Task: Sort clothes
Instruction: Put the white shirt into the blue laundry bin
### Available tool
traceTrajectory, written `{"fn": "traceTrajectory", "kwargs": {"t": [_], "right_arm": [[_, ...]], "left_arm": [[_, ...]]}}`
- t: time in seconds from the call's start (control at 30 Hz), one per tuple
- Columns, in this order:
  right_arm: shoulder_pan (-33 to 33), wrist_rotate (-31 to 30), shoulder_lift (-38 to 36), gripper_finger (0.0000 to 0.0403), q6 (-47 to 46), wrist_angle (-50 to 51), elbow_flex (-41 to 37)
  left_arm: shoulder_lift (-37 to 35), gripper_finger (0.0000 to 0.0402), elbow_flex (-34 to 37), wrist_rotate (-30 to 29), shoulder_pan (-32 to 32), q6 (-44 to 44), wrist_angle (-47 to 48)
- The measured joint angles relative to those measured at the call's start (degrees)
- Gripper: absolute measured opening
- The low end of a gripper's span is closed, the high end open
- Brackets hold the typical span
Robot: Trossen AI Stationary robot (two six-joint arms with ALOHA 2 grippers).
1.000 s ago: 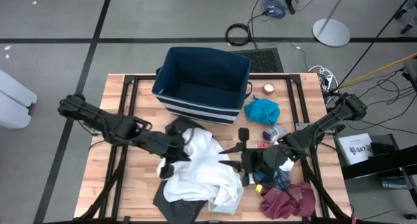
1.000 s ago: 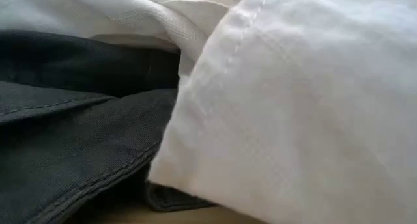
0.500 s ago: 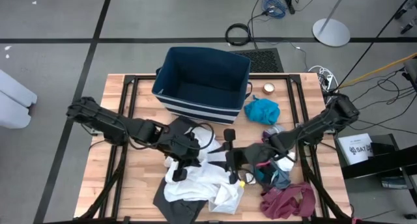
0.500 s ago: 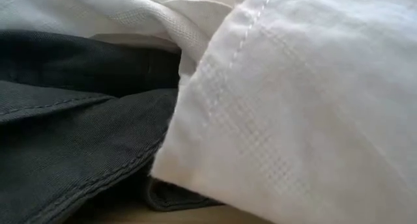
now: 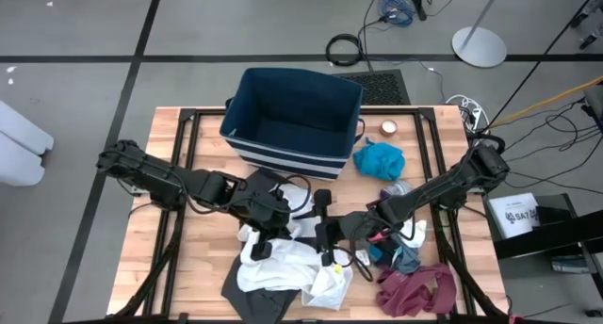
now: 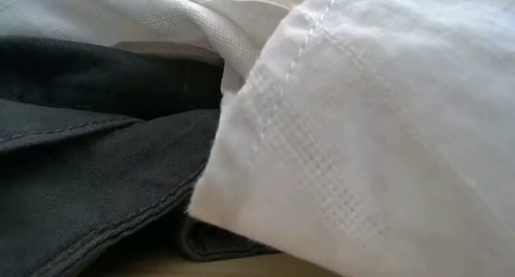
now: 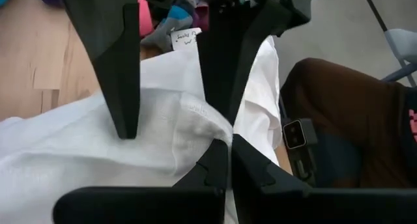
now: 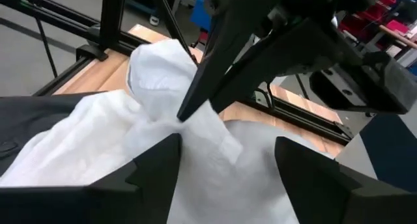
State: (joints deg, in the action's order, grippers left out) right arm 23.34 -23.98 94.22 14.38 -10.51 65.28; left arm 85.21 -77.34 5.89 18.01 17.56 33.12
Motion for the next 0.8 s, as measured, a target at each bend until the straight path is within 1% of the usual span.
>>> {"fn": "traceTrajectory", "kwargs": {"t": [0.1,0.17,0.23,0.4,0.43,0.53,0.63,0.7,0.8], "right_arm": [[-0.1,0.17,-0.68,0.021,-0.66,0.08,0.02],[-0.08,0.36,-0.7,0.0179,-1.3,0.14,0.02],[-0.06,0.57,-0.69,0.0139,-1.66,0.61,0.02],[-0.14,3.15,-0.69,0.0024,-1.7,2.19,0.02],[-0.14,3.42,-0.69,0.0013,-1.66,2.19,0.02],[-0.03,3.1,-1.83,0.0007,-2.02,5.16,-0.06],[0.38,1.71,-5.9,0.0002,-4.38,9.31,-0.09],[1.06,-1.35,-9.48,0.0002,-7.02,10.16,-0.09],[2.66,-4.74,-15.13,0.0001,-8.61,10.65,-0.08]], "left_arm": [[-0.01,0.001,0.0,0.35,0.0,-0.02,0.19],[-0.04,0.0012,0.0,0.35,-0.03,-0.06,0.13],[-0.04,0.0022,0.04,0.35,-0.03,-1.0,-0.66],[-0.04,0.0079,0.04,0.58,0.23,-2.6,-2.63],[-0.04,0.0092,0.04,0.67,0.23,-3.07,-2.66],[-1.31,0.0126,0.07,0.77,-0.1,-3.01,-0.89],[-4.95,0.0147,0.07,-0.19,-0.46,-1.89,4.24],[-7.95,0.0151,0.07,-3.77,-0.39,-0.87,7.33],[-12.53,0.0152,0.07,-9.03,0.29,-0.02,10.18]]}}
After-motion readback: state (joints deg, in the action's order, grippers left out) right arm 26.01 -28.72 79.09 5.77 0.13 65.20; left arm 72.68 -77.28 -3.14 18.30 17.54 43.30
